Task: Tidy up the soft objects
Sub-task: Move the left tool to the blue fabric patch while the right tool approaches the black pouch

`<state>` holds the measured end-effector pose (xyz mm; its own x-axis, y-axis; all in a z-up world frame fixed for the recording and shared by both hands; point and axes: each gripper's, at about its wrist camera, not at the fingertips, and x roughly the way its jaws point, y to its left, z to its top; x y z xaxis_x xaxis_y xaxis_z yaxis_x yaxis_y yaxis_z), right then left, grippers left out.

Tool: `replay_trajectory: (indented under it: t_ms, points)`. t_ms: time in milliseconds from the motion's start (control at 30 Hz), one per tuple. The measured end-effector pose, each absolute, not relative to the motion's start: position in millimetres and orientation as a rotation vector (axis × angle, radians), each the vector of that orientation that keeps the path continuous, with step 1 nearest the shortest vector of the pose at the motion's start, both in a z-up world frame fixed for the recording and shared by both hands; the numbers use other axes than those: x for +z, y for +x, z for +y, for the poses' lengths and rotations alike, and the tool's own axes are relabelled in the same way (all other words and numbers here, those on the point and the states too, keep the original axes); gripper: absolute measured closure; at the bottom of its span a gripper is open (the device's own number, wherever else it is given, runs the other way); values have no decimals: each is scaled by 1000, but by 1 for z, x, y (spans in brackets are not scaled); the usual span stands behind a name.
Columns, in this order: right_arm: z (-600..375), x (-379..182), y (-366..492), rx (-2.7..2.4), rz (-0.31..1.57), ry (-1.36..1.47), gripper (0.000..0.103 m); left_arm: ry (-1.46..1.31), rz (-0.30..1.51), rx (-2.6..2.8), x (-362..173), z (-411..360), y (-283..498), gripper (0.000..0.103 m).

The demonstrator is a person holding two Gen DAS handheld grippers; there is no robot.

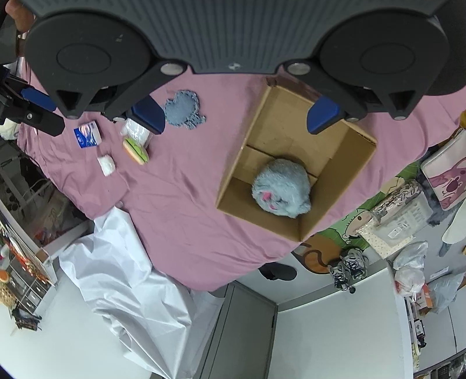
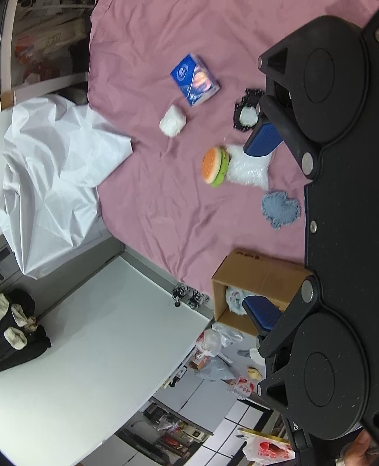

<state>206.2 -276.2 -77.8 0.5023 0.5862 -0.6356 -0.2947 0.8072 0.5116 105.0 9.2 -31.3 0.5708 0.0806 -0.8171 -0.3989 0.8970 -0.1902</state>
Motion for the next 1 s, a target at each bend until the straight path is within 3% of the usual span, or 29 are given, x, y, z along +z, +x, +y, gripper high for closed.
replay_trajectory:
  t_ms: [300,1000]
  points:
    - [-303,-92,196,479,911,344,0,-347,959,282,-38,-20,114,0]
    - [-355,-144,226,366,1026,694,0,-345,983,274,-80,-73,146,2]
